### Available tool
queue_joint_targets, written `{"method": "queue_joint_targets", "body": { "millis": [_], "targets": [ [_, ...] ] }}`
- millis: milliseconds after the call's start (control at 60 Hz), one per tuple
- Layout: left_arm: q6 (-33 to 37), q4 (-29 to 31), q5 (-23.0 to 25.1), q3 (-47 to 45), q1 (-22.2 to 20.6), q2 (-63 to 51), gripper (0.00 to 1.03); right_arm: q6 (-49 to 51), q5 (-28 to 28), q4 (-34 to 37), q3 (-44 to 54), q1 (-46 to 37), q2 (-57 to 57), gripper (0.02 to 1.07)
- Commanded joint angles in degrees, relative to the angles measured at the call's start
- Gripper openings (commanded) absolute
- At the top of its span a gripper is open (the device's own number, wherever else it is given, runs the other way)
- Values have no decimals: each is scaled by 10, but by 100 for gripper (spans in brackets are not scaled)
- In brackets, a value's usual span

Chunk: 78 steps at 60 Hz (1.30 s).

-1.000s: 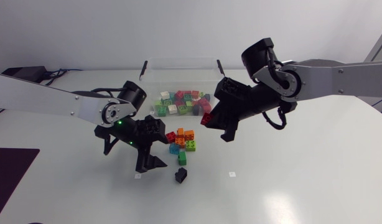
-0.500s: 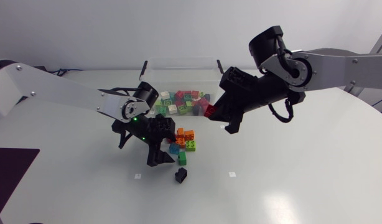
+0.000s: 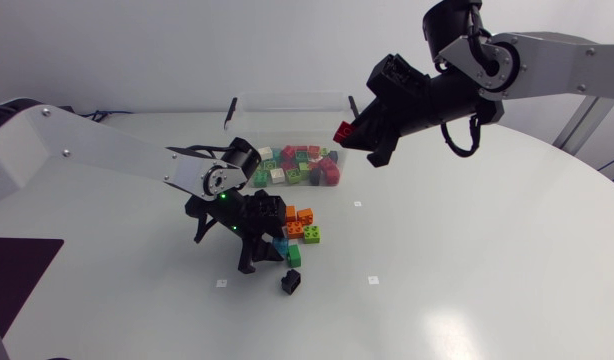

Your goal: Place the duplo bricks in the container

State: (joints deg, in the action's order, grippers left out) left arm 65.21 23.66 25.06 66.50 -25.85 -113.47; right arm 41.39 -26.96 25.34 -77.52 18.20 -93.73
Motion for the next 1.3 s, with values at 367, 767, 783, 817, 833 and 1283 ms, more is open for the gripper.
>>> {"method": "queue_joint_targets", "body": {
  "millis": [367, 767, 783, 817, 833, 1283],
  "targets": [
    [19, 39, 4, -13, -3, 36, 29, -62, -13, -56, -98, -6, -115, 19],
    [26, 81, 2, -37, 38, 141, 29, -112, -13, -87, -204, -5, -199, 19],
    [25, 82, 2, -37, 40, 145, 29, -113, -13, -87, -208, -5, -203, 19],
    [25, 82, 2, -37, 45, 151, 29, -114, -10, -86, -218, -5, -213, 19],
    [25, 82, 2, -37, 46, 156, 29, -115, -9, -86, -222, -4, -217, 19],
    [-7, 95, 5, -9, 69, 219, 29, -137, 9, -77, -354, -12, -341, 20]
  ]
}}
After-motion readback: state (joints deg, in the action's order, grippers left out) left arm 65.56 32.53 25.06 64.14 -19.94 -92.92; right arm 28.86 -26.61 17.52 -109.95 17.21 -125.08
